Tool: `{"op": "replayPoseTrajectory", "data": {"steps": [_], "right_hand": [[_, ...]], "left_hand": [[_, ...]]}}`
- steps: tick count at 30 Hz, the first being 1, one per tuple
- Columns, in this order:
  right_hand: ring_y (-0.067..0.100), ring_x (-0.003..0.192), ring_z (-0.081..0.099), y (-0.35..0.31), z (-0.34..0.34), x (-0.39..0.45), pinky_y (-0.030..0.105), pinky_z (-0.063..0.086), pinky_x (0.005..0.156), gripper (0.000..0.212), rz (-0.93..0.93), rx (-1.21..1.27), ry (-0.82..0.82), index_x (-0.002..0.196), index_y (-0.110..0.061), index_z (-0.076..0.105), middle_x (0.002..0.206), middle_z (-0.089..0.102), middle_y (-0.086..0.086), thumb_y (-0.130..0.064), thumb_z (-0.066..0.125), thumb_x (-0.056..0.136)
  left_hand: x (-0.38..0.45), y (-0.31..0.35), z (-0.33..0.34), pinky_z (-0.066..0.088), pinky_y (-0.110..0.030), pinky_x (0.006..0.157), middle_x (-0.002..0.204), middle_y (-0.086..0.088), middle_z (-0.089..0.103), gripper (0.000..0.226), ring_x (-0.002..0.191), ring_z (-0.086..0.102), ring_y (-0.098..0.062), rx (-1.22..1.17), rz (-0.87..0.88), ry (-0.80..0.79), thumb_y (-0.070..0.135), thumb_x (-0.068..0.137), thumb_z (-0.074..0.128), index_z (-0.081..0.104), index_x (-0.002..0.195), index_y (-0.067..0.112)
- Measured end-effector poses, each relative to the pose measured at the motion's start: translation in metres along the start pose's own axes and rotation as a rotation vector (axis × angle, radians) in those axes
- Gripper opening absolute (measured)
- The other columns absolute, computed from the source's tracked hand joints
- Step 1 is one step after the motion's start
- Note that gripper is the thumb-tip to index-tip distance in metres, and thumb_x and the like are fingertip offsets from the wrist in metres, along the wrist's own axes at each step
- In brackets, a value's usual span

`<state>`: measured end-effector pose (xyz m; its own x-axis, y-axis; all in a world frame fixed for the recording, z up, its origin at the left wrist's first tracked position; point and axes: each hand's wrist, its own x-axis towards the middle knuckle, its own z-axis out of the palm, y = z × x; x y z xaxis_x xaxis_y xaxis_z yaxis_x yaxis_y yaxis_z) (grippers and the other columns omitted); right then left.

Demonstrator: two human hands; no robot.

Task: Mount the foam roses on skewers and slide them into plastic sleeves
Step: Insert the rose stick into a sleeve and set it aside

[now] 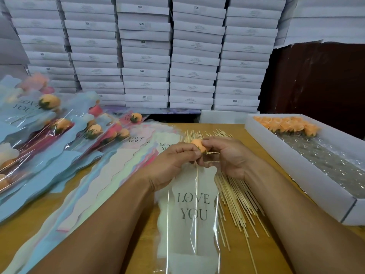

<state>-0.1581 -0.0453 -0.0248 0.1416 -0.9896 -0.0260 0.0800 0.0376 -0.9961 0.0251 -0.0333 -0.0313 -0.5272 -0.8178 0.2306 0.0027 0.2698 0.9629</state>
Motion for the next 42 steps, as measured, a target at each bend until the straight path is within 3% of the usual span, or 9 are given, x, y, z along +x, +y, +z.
{"op": "replayPoseTrajectory", "data": {"steps": [4, 12, 14, 18, 23, 28, 31, 36, 42], "right_hand": [[0.021, 0.070, 0.062, -0.001, 0.000, 0.000, 0.027, 0.050, 0.052, 0.005, 0.007, 0.012, 0.040, 0.096, -0.013, 0.069, 0.082, 0.069, 0.009, -0.012, 0.070, 0.091], [0.015, 0.055, 0.060, -0.002, 0.001, -0.003, 0.029, 0.053, 0.050, 0.014, -0.006, 0.084, 0.009, 0.105, -0.007, 0.065, 0.074, 0.069, 0.008, 0.000, 0.065, 0.093], [0.017, 0.058, 0.060, -0.002, 0.001, -0.003, 0.028, 0.052, 0.052, 0.011, -0.015, 0.013, 0.020, 0.102, -0.006, 0.068, 0.075, 0.069, 0.009, -0.001, 0.064, 0.094], [0.020, 0.072, 0.060, -0.001, 0.001, -0.003, 0.033, 0.047, 0.065, 0.018, -0.037, -0.103, 0.007, 0.087, -0.011, 0.075, 0.075, 0.070, 0.005, -0.017, 0.061, 0.097], [0.020, 0.077, 0.059, -0.003, 0.008, -0.007, 0.037, 0.045, 0.073, 0.047, -0.039, -0.150, 0.016, 0.064, -0.021, 0.075, 0.075, 0.070, 0.001, -0.046, 0.056, 0.099], [0.020, 0.079, 0.062, -0.002, 0.013, -0.008, 0.037, 0.045, 0.069, 0.060, -0.046, -0.219, -0.002, 0.060, -0.024, 0.077, 0.078, 0.075, 0.001, -0.053, 0.046, 0.102], [0.016, 0.073, 0.061, -0.001, 0.013, -0.008, 0.031, 0.047, 0.055, 0.054, -0.024, -0.150, -0.023, 0.068, -0.020, 0.078, 0.075, 0.071, -0.001, -0.050, 0.048, 0.102], [0.022, 0.081, 0.063, 0.001, 0.012, -0.007, 0.032, 0.053, 0.060, 0.048, 0.022, -0.122, -0.035, 0.107, -0.013, 0.070, 0.110, 0.067, 0.014, -0.054, 0.068, 0.083], [0.016, 0.058, 0.060, -0.004, 0.000, -0.011, 0.030, 0.052, 0.050, 0.049, 0.178, -0.244, -0.284, 0.094, -0.014, 0.072, 0.063, 0.058, -0.004, -0.059, 0.077, 0.075]], "left_hand": [[0.003, -0.003, -0.001, 0.039, -0.032, 0.102, 0.106, -0.005, 0.052, 0.019, 0.104, 0.054, -0.014, 0.136, 0.042, 0.145, 0.030, 0.079, 0.060, 0.071, 0.064, 0.025], [0.006, -0.006, -0.003, 0.041, -0.011, 0.089, 0.114, -0.003, 0.056, 0.010, 0.102, 0.057, -0.004, 0.247, 0.209, 0.261, 0.005, 0.079, 0.080, 0.071, 0.075, 0.004], [0.005, -0.005, -0.003, 0.044, -0.017, 0.091, 0.117, -0.004, 0.060, 0.011, 0.106, 0.059, -0.006, 0.243, 0.213, 0.264, 0.004, 0.081, 0.078, 0.070, 0.074, 0.005], [0.007, -0.007, -0.005, 0.050, -0.034, 0.085, 0.097, -0.019, 0.066, 0.009, 0.087, 0.061, -0.021, 0.181, 0.223, 0.299, 0.002, 0.086, 0.072, 0.068, 0.081, -0.004], [0.009, -0.009, -0.004, 0.048, -0.017, 0.066, 0.073, -0.011, 0.067, 0.014, 0.066, 0.061, -0.010, 0.149, 0.221, 0.345, 0.006, 0.088, 0.071, 0.065, 0.084, -0.006], [0.010, -0.011, -0.005, 0.049, -0.016, 0.062, 0.065, 0.000, 0.069, 0.014, 0.060, 0.062, -0.007, 0.136, 0.229, 0.327, 0.005, 0.090, 0.069, 0.063, 0.085, -0.007], [0.010, -0.010, -0.006, 0.048, -0.015, 0.059, 0.060, 0.007, 0.066, 0.012, 0.055, 0.057, -0.004, 0.100, 0.211, 0.327, 0.004, 0.091, 0.067, 0.063, 0.082, -0.001], [0.012, -0.011, -0.015, 0.048, -0.024, 0.060, 0.056, 0.010, 0.055, 0.012, 0.053, 0.050, -0.010, 0.072, 0.176, 0.416, 0.010, 0.091, 0.070, 0.066, 0.082, 0.004], [0.014, -0.010, -0.023, 0.052, -0.025, 0.058, 0.059, 0.006, 0.054, 0.012, 0.053, 0.056, -0.012, 0.015, 0.151, 0.612, 0.015, 0.089, 0.073, 0.068, 0.078, 0.012]]}}
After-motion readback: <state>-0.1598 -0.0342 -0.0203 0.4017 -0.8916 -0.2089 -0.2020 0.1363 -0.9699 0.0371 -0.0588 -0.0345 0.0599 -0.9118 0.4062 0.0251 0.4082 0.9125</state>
